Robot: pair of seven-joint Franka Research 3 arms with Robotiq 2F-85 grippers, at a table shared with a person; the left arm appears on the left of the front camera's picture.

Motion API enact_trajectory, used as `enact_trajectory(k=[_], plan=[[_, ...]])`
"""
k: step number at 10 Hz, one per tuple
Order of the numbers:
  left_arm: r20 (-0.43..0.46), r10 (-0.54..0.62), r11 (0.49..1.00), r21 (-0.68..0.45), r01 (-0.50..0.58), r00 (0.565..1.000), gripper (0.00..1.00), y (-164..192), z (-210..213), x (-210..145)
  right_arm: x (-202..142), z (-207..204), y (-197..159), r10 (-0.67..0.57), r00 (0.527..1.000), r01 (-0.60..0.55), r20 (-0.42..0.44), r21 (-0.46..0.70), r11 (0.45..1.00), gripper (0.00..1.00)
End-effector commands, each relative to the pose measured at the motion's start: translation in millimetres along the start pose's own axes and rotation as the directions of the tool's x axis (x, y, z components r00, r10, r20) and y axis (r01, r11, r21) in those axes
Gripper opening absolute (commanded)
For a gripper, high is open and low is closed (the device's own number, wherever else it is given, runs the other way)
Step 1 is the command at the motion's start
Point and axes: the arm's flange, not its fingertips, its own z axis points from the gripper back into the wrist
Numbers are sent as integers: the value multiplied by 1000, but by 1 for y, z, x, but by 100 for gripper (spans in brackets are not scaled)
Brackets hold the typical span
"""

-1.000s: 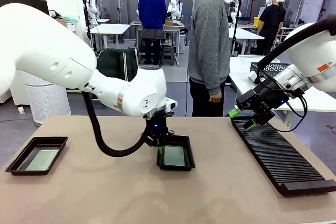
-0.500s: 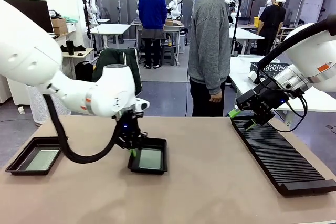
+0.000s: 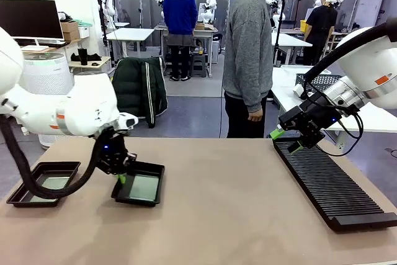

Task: Inspect and transfer BCBs to ESD trays.
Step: Pick up the ESD tray and place it on the left side of the table.

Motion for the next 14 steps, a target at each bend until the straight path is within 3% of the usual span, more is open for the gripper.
enact_trajectory(k=[1, 7, 14], plan=[[-14, -14, 999, -36, 14, 1000, 3, 30, 7, -3, -1, 0, 1, -1, 1000, 1, -1, 5, 1000, 100], [-38, -8, 999, -31, 7, 999, 3, 98, 13, -4, -1, 0, 1, -1, 1000, 1, -1, 5, 1000, 100], [-2, 26, 999, -26, -26, 1000, 3, 118, 14, -7, -1, 0, 1, -1, 1000, 1, -1, 5, 1000, 100]])
